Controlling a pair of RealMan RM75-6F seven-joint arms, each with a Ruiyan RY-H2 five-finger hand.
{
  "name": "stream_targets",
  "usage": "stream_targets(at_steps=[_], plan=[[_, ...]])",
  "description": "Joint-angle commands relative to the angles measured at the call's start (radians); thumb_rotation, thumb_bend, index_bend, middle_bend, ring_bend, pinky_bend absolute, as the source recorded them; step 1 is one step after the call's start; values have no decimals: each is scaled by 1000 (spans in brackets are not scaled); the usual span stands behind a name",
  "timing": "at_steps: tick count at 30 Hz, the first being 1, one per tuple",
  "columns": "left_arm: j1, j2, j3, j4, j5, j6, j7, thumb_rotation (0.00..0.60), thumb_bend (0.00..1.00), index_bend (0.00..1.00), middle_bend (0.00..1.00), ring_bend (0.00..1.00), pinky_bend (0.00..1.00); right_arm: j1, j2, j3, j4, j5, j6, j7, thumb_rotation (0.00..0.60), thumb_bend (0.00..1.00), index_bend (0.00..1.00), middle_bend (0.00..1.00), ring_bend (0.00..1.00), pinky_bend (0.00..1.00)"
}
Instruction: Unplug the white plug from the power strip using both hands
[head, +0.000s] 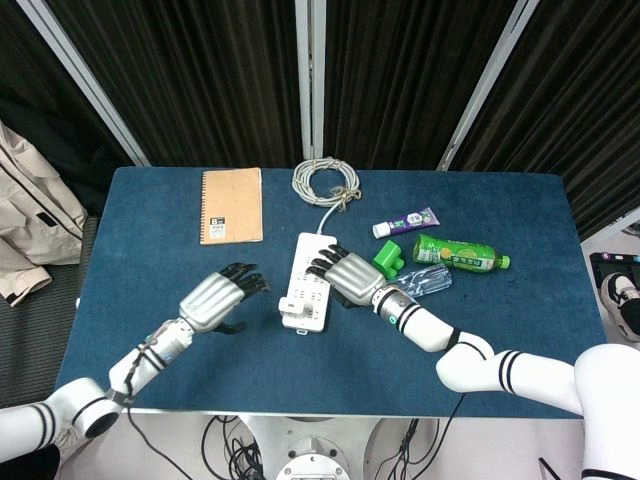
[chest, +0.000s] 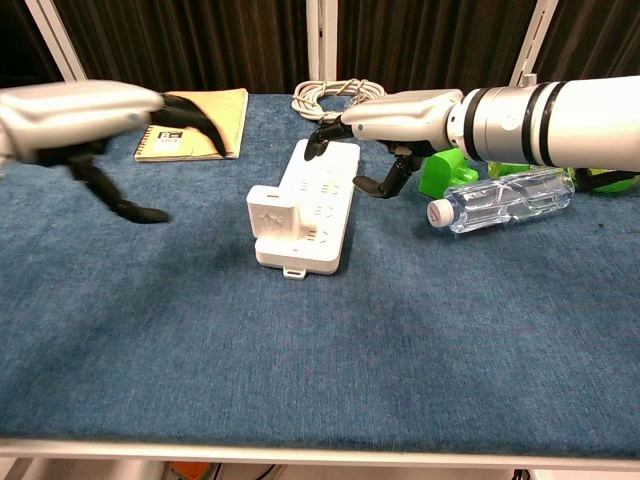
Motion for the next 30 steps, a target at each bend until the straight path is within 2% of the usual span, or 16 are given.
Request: stream_targets(at_steps=[1,6,13,19,24,30], plan=[[-80,-88,-13,85,13,-45,-73,600,214,255,202,90,187,13,-16,-5,24,16,-11,-7,600,527,170,132,0,0],[-134,-139,-21,138,12,-52,-98,600,215,255,203,90,203,17,-32,-17,60,30,-12,-10,600,530,170,133,0,0],[-181,-174,-5,170,-9,-80,-92,600,215,284,229,124,237,21,-45,-30,92,26,-16,10,600,534,169,133,0,0],[-189,-179,10,184,-41,-92,-33,600,235,325,280,177,317,23,-54,-36,106,5,-12,34,600,537,170,137,0,0],[-199,-180,17,181,-61,-100,-29,600,278,356,341,257,449,23,-61,-42,119,-6,-11,49,600,540,170,138,0,0],[-214,-192,32,218,-63,-101,-8,600,307,373,374,289,507,17,-59,-45,120,-13,1,64,600,543,170,140,0,0]])
